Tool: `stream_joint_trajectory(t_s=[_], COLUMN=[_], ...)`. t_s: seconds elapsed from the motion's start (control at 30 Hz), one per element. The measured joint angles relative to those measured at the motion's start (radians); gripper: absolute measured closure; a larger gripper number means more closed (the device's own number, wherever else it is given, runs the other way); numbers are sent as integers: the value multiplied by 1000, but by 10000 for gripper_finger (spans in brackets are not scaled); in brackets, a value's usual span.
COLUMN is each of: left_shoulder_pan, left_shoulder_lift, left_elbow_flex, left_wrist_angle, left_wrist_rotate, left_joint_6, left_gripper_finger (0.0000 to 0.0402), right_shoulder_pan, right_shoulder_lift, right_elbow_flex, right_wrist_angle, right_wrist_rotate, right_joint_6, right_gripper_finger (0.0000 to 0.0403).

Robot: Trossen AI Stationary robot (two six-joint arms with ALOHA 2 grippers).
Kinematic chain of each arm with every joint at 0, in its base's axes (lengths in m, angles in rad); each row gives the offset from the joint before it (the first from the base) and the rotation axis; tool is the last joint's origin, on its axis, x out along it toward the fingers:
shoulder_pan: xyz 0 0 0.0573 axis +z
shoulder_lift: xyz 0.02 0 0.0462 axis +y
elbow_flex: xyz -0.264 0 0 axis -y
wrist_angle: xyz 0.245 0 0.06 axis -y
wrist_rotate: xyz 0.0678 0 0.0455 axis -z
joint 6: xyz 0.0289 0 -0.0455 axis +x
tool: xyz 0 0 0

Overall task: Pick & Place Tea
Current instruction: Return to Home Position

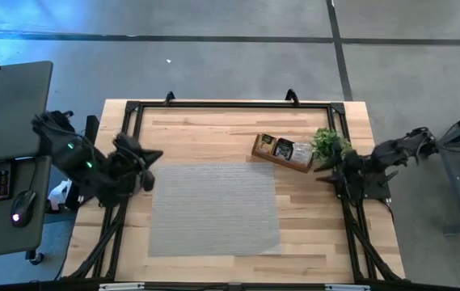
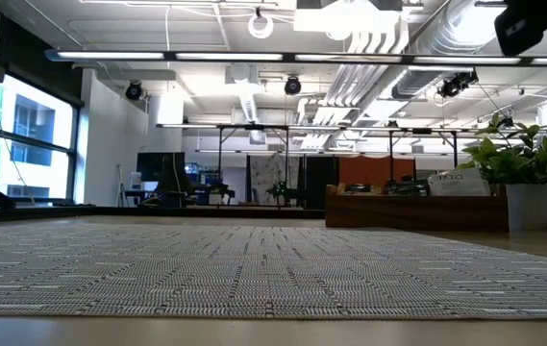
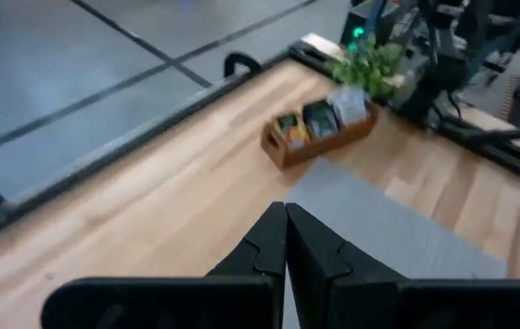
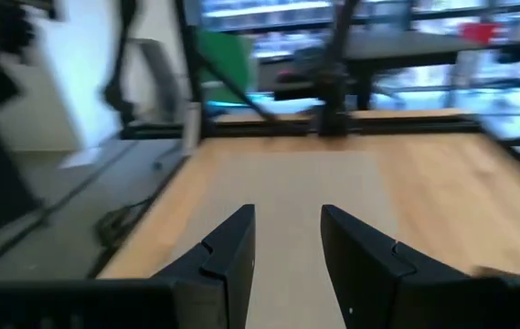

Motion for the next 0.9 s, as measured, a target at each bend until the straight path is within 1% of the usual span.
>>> stream_joint_trajectory(t_s=[0.07, 0.2, 0.3, 0.37, 0.43, 0.5, 0.6, 0.7, 0.8, 0.87, 0.9], left_shoulder_pan=[0, 2, 1, 1, 1, 1, 1, 1, 2, 1, 1], left_shoulder_lift=[-57, -189, -286, -346, -398, -447, -519, -564, -572, -572, -573], left_elbow_flex=[-139, -360, -485, -549, -612, -681, -806, -945, -1085, -1159, -1183], left_wrist_angle=[112, 297, 389, 437, 483, 574, 828, 1179, 1567, 1755, 1805], left_wrist_rotate=[-3, -77, -78, -85, -99, -97, -48, 60, 202, 270, 281], left_joint_6=[8, 17, 17, 28, 74, 177, 431, 710, 950, 1072, 1119], left_gripper_finger=[399, 399, 399, 399, 399, 399, 399, 399, 399, 399, 399], right_shoulder_pan=[5, 6, 6, 6, 5, 5, 5, 5, 5, 5, 5], right_shoulder_lift=[-25, -81, -134, -174, -192, -187, -171, -170, -171, -172, -173], right_elbow_flex=[-50, -99, -114, -117, -120, -125, -168, -252, -327, -360, -363], right_wrist_angle=[44, 92, 113, 122, 139, 126, 197, 312, 443, 497, 523], right_wrist_rotate=[-52, -78, -80, -80, -76, -63, -34, -54, -90, -98, -94], right_joint_6=[-2, -82, -147, -158, -150, -137, -116, -141, -174, -217, -244], right_gripper_finger=[279, 279, 279, 279, 279, 279, 279, 279, 279, 279, 279])
